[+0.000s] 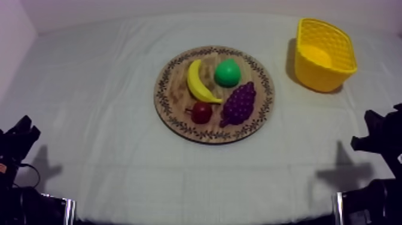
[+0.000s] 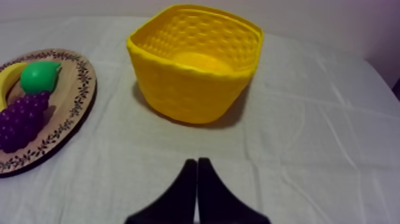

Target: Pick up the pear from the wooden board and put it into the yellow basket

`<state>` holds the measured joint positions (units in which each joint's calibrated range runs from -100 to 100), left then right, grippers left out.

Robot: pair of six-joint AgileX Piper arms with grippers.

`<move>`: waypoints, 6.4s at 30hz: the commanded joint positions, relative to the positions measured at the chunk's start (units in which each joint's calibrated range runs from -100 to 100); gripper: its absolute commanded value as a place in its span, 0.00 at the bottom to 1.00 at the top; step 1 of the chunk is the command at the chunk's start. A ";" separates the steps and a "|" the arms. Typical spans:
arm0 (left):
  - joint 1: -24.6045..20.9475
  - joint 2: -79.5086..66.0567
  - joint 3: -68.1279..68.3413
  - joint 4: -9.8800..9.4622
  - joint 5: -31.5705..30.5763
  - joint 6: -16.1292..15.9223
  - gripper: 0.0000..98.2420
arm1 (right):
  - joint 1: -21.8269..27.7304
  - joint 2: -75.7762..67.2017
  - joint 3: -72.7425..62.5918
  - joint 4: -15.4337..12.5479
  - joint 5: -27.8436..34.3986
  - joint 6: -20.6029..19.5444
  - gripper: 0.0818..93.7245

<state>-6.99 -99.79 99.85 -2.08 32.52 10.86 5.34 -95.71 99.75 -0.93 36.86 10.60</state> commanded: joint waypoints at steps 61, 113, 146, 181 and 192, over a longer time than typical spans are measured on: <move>0.01 -0.04 0.04 0.00 -0.02 -0.02 0.00 | -40.00 81.49 -74.77 20.97 23.78 -33.32 0.12; 0.01 -0.04 0.04 0.00 -0.02 0.01 0.00 | -32.77 91.77 -76.29 19.07 17.89 -34.35 0.96; 0.01 -0.04 0.04 0.00 -0.02 0.00 0.00 | -32.97 120.85 -86.04 19.25 11.62 -35.72 0.86; 0.01 -0.04 0.04 0.00 -0.02 0.01 0.00 | -32.36 119.67 -87.39 22.90 11.19 -33.84 0.48; 0.01 -0.04 0.04 0.00 -0.02 -0.01 0.00 | -26.86 103.38 -81.47 19.10 14.17 -25.03 0.49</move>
<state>-6.99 -99.79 99.85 -2.08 32.45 10.86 -22.85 9.90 18.34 18.71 50.57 -17.19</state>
